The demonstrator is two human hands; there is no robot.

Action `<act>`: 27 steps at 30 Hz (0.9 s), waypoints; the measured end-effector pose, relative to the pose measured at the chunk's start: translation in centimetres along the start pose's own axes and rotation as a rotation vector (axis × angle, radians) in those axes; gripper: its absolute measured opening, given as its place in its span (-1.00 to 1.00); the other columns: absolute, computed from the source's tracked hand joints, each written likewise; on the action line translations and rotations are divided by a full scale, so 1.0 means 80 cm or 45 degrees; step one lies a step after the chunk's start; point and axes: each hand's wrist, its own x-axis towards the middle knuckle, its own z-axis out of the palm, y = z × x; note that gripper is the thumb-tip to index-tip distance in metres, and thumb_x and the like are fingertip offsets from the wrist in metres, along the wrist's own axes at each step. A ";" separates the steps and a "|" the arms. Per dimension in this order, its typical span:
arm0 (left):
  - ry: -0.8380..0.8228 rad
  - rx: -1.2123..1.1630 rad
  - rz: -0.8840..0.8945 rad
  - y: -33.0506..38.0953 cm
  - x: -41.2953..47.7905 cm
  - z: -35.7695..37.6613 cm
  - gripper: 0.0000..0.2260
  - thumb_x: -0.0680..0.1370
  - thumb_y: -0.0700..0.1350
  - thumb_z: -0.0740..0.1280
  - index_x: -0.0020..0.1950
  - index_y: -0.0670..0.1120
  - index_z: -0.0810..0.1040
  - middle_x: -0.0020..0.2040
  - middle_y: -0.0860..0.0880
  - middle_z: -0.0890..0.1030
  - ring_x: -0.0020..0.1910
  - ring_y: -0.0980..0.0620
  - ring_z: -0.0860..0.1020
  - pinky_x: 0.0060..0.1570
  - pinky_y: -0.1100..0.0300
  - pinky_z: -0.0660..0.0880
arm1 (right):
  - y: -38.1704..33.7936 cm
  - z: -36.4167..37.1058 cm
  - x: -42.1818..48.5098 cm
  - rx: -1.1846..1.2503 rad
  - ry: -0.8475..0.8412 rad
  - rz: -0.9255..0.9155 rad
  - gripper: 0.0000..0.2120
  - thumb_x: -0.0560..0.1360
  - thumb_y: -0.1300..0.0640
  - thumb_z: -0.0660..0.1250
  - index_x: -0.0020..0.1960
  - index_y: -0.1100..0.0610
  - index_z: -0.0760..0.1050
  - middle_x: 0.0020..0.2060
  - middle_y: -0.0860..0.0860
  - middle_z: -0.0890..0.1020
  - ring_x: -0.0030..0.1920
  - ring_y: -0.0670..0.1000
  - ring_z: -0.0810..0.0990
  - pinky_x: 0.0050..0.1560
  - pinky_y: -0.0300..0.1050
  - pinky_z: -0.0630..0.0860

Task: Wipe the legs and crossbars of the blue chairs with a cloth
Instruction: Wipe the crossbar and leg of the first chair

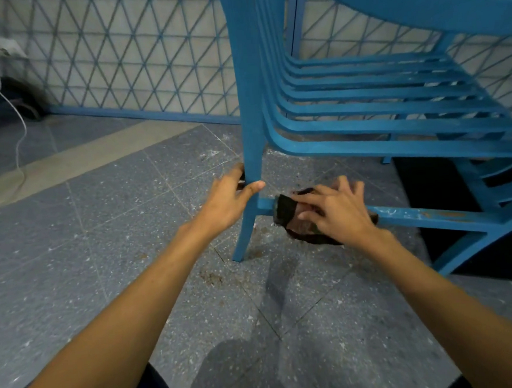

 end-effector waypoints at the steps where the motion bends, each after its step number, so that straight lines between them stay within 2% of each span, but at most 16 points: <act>1: -0.005 -0.018 -0.005 -0.001 0.001 0.001 -0.67 0.58 -0.06 0.28 0.30 -0.13 0.40 0.08 0.07 0.51 0.06 0.14 0.49 0.05 0.35 0.44 | 0.010 -0.002 0.002 0.101 -0.051 0.031 -0.66 0.54 -0.13 0.26 0.31 -0.25 0.44 0.04 -0.15 0.54 0.15 0.10 0.32 0.02 0.00 0.11; 2: -0.012 -0.033 -0.010 -0.001 0.001 0.001 -0.67 0.57 -0.06 0.28 0.30 -0.13 0.40 0.09 0.06 0.51 0.07 0.11 0.51 0.08 0.30 0.46 | 0.016 -0.004 0.006 0.225 -0.108 0.062 -0.69 0.56 -0.11 0.25 0.29 -0.23 0.47 0.04 -0.15 0.54 0.18 0.07 0.33 0.09 0.01 0.13; 4: -0.024 -0.061 -0.009 -0.003 0.003 0.002 -0.67 0.57 -0.05 0.28 0.30 -0.13 0.40 0.08 0.04 0.52 0.10 0.05 0.52 0.11 0.18 0.49 | 0.016 -0.002 0.018 0.361 -0.121 0.099 -0.74 0.58 -0.02 0.22 0.23 -0.08 0.53 0.09 -0.06 0.60 0.18 0.10 0.47 0.18 0.07 0.32; 5: -0.023 -0.068 -0.010 -0.005 0.003 0.002 -0.66 0.57 -0.04 0.28 0.30 -0.13 0.40 0.08 0.04 0.52 0.10 0.04 0.53 0.12 0.16 0.49 | 0.010 0.002 0.025 0.328 -0.108 0.116 -0.74 0.60 0.01 0.18 0.21 -0.01 0.53 0.11 0.02 0.61 0.14 0.15 0.53 0.15 0.09 0.41; 7: -0.011 -0.065 -0.010 -0.006 0.003 0.002 -0.66 0.57 -0.03 0.28 0.30 -0.13 0.40 0.07 0.04 0.53 0.10 0.03 0.53 0.11 0.16 0.49 | -0.015 0.012 0.035 0.187 -0.111 0.130 -0.66 0.60 -0.01 0.07 0.32 0.00 0.42 0.21 0.12 0.56 0.14 0.25 0.52 0.14 0.13 0.45; 9: 0.003 -0.052 -0.002 -0.007 0.002 0.004 -0.65 0.57 -0.01 0.28 0.30 -0.12 0.40 0.07 0.04 0.54 0.10 0.02 0.54 0.10 0.15 0.50 | -0.044 0.018 0.040 0.086 -0.190 0.078 -0.56 0.58 -0.15 0.02 0.45 -0.15 0.22 0.33 0.09 0.46 0.20 0.32 0.45 0.17 0.19 0.42; 11: 0.005 -0.042 0.006 -0.007 0.001 0.005 -0.66 0.57 -0.01 0.28 0.30 -0.11 0.39 0.06 0.04 0.54 0.10 0.01 0.55 0.10 0.15 0.50 | -0.062 0.021 0.039 -0.027 -0.256 0.036 -0.42 0.50 -0.37 0.05 0.46 -0.20 0.16 0.32 0.06 0.45 0.21 0.35 0.41 0.14 0.19 0.42; 13: 0.004 -0.041 0.010 -0.007 0.000 0.004 -0.67 0.57 -0.02 0.28 0.29 -0.12 0.40 0.05 0.05 0.54 0.11 0.01 0.54 0.10 0.15 0.49 | -0.063 0.020 0.033 -0.132 -0.225 0.027 -0.37 0.47 -0.37 0.14 0.47 -0.17 0.18 0.28 0.03 0.48 0.21 0.32 0.41 0.10 0.15 0.46; 15: 0.002 -0.043 0.011 -0.006 -0.001 0.003 -0.67 0.57 -0.02 0.28 0.29 -0.12 0.40 0.06 0.06 0.53 0.12 0.01 0.54 0.11 0.17 0.49 | -0.051 0.020 0.023 -0.111 -0.155 0.037 -0.44 0.52 -0.26 0.19 0.47 -0.15 0.21 0.27 0.00 0.49 0.20 0.27 0.42 0.09 0.14 0.49; 18: -0.014 -0.065 -0.004 -0.004 -0.001 0.002 -0.66 0.57 -0.02 0.27 0.30 -0.12 0.40 0.09 0.04 0.53 0.14 0.01 0.54 0.11 0.14 0.51 | -0.027 0.015 0.009 0.011 -0.104 0.088 -0.54 0.55 -0.20 0.18 0.42 -0.15 0.32 0.24 -0.02 0.53 0.17 0.23 0.44 0.11 0.10 0.46; 21: -0.016 -0.088 -0.009 -0.002 -0.002 0.002 -0.65 0.57 -0.02 0.27 0.32 -0.11 0.40 0.11 0.07 0.51 0.10 0.08 0.51 0.07 0.17 0.51 | -0.021 0.007 0.008 0.206 -0.109 0.300 -0.63 0.54 -0.21 0.21 0.30 -0.13 0.47 0.17 0.00 0.58 0.17 0.22 0.48 0.10 0.05 0.44; 24: -0.001 -0.112 0.001 -0.001 -0.004 0.002 -0.65 0.58 -0.04 0.27 0.33 -0.11 0.39 0.10 0.07 0.51 0.07 0.12 0.50 0.07 0.17 0.52 | -0.039 0.003 0.036 0.347 -0.138 0.611 -0.61 0.54 -0.20 0.19 0.21 0.00 0.54 0.13 0.15 0.61 0.15 0.25 0.53 0.00 0.02 0.42; 27: 0.003 -0.104 0.024 -0.005 -0.003 0.001 -0.67 0.58 -0.05 0.28 0.31 -0.11 0.41 0.09 0.09 0.52 0.07 0.15 0.50 0.07 0.29 0.45 | -0.083 0.013 0.060 0.221 -0.139 0.535 -0.62 0.61 -0.11 0.09 0.24 0.07 0.48 0.16 0.17 0.59 0.19 0.26 0.48 -0.01 0.04 0.38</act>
